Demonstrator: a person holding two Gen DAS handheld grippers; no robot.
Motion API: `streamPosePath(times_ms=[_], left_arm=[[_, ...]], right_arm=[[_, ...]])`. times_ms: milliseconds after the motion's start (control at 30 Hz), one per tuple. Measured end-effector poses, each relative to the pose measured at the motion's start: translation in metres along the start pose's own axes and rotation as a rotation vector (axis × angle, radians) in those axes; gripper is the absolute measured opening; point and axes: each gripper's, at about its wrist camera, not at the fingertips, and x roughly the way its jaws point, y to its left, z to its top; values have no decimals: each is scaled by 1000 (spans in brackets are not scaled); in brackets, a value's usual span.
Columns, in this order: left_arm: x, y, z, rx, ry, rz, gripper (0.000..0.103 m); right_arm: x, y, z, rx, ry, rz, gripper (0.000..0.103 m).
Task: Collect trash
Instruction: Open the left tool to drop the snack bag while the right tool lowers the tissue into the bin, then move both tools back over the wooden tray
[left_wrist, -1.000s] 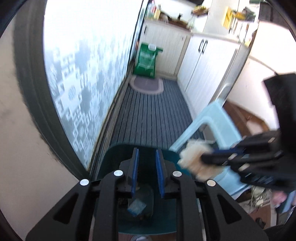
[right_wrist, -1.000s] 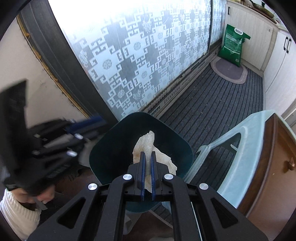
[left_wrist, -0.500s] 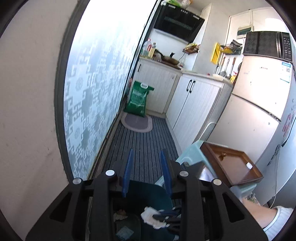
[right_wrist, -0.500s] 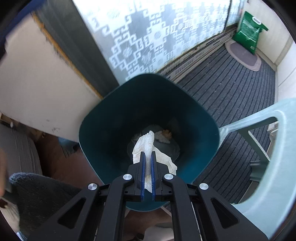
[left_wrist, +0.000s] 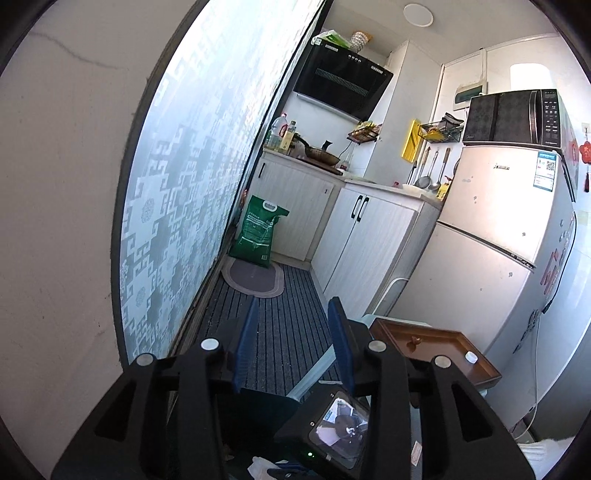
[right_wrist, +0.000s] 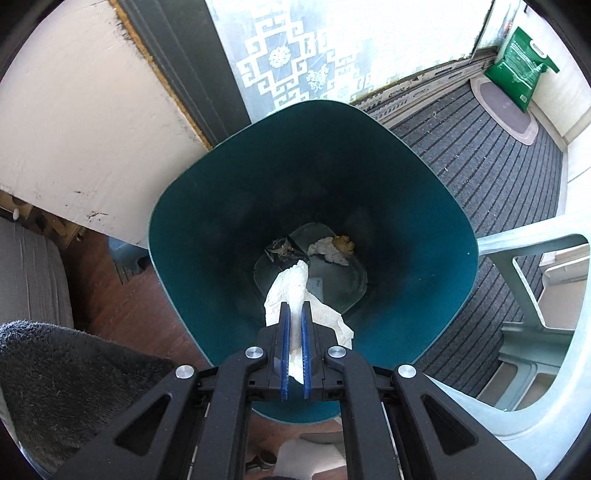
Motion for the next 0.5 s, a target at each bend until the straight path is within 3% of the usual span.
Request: streamPosePath(times_ms=[33,100,133,300,500], left_arm=[[-1,-2,1,-2,-7,-15,41],[-2,-3,2,-5,-14,-36,42],[-2,-4,2,-3,-18,-40,43],[-7,-9,3,-10,-61,-52,44],[-22,-9,9,-39,-157,-59,48]], right_arm=[[-1,0,1,-1,-7,-3,10],[-5,0,1,-4,-20,-13,36],[-8,1,0,-10,-28,-14,40],[-28,2,-2,-19,-85,-16,42],[-72,-4,-4,7,-227,-37,42]])
